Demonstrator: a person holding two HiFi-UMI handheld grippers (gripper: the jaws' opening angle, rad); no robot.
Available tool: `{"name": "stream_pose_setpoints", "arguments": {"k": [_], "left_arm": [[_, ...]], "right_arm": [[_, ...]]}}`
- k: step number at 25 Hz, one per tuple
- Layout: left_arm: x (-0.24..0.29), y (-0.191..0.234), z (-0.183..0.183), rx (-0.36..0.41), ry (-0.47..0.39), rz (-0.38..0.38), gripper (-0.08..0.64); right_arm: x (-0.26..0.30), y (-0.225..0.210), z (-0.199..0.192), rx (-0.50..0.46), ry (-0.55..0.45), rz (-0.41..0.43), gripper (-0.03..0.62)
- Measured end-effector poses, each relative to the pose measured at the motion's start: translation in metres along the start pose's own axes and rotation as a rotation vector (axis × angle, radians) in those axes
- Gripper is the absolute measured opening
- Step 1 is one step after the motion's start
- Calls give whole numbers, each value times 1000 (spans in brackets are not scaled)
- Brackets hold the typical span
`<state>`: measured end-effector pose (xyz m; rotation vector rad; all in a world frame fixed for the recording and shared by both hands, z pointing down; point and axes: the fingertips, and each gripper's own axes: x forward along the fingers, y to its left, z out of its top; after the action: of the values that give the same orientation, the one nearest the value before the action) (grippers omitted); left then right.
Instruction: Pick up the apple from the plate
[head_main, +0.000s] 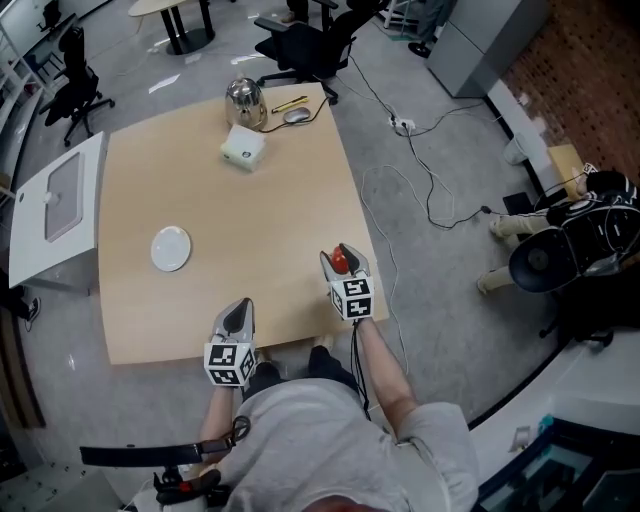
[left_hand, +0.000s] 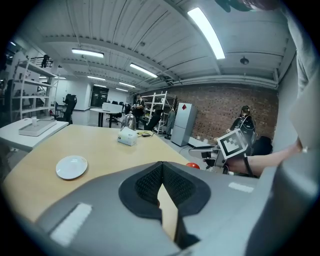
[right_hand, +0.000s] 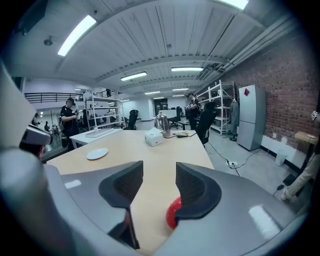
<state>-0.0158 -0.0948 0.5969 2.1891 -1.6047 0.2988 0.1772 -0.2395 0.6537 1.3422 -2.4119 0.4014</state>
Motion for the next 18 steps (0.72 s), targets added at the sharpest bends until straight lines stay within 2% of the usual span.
{"name": "stream_pose_setpoints", "arguments": {"k": [7,18], "left_arm": [[-13,17,14,-1,-40,37,18],[-36,42,23,-24,-86,106,18]], "right_arm": [[-2,35,23,-10,-47,45,148],[-4,84,53,-37,-104,128,95]]}}
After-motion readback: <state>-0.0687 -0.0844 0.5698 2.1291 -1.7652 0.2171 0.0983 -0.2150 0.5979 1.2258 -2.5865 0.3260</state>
